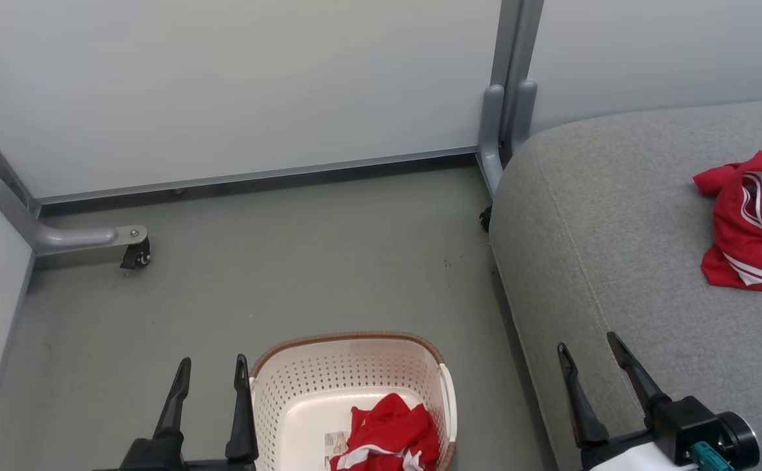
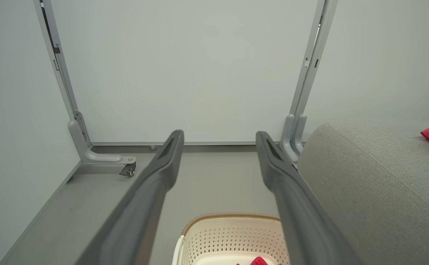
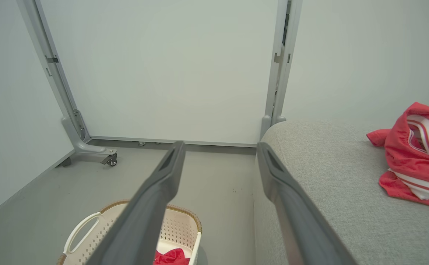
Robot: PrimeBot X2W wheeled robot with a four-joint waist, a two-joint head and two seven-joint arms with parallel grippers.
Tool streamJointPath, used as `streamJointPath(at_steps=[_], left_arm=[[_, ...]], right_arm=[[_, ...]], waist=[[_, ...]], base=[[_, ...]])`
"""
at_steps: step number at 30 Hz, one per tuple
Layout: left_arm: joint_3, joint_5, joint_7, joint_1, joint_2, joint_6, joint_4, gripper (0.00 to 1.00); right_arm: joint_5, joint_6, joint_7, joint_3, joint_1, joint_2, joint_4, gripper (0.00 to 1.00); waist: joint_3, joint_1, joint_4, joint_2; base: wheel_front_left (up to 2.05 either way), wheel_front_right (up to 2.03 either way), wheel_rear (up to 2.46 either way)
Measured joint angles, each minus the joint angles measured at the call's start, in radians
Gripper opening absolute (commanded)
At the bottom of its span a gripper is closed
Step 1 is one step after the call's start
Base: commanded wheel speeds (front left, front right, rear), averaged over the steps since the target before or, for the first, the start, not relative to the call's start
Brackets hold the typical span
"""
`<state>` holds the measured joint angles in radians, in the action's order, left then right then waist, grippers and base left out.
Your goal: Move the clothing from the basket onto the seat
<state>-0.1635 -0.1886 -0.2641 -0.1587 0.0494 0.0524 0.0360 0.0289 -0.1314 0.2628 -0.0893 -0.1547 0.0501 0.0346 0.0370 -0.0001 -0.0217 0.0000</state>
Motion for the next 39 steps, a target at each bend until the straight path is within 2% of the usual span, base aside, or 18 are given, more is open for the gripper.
streamJointPath(at_steps=[13,39], left_arm=[[-0.022,0.027,0.000,0.000,0.000,-0.007,0.021,1.00],[0.008,0.070,0.000,0.015,0.000,0.005,0.019,1.00]], right_arm=[[0.006,0.000,0.000,0.004,0.000,0.000,0.003,1.00],[0.012,0.000,0.000,-0.018,0.009,0.000,-0.009,1.00]], waist=[[0.008,0.0000,0.004,0.0000],[-0.019,0.0001,0.017,0.0000]], base=[[0.00,0.00,0.00],[0.00,0.00,0.00]])
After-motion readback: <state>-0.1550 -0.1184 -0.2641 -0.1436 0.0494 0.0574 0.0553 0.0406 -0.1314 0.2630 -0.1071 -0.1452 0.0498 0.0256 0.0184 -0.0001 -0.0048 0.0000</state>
